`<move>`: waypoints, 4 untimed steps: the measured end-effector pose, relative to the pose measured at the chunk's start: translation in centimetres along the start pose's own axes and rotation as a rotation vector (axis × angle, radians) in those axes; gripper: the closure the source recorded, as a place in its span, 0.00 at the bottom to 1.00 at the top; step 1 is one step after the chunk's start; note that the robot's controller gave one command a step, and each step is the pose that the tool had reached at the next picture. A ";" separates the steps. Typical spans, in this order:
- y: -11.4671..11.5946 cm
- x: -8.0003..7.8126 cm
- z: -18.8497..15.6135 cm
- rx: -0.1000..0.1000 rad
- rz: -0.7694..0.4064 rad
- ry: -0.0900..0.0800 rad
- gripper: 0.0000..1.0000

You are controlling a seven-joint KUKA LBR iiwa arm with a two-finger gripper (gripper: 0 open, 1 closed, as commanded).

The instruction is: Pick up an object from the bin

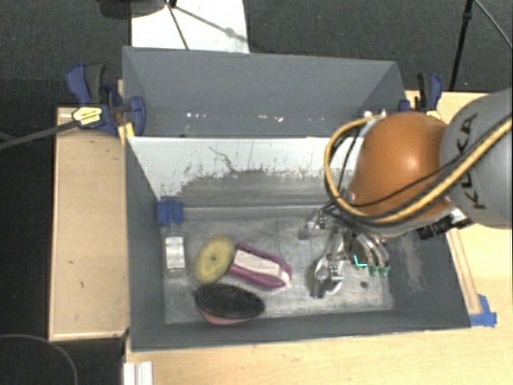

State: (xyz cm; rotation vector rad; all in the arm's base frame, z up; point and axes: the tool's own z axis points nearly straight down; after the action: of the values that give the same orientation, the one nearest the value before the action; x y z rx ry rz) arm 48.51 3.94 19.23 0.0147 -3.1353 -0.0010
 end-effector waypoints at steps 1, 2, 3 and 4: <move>4.6 -0.5 10.0 -0.001 -0.140 -0.031 0.00; 4.8 -1.2 10.8 -0.001 -0.122 -0.051 0.00; 7.4 -1.5 10.8 0.005 -0.127 -0.056 0.00; 6.3 -3.1 11.2 0.001 -0.156 -0.019 0.00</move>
Offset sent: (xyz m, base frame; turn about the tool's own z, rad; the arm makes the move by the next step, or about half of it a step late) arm -0.0030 0.0527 -0.1223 -0.1504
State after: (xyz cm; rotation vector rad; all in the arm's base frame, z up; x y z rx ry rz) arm 51.51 10.26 8.03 0.2599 -3.1435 -0.0003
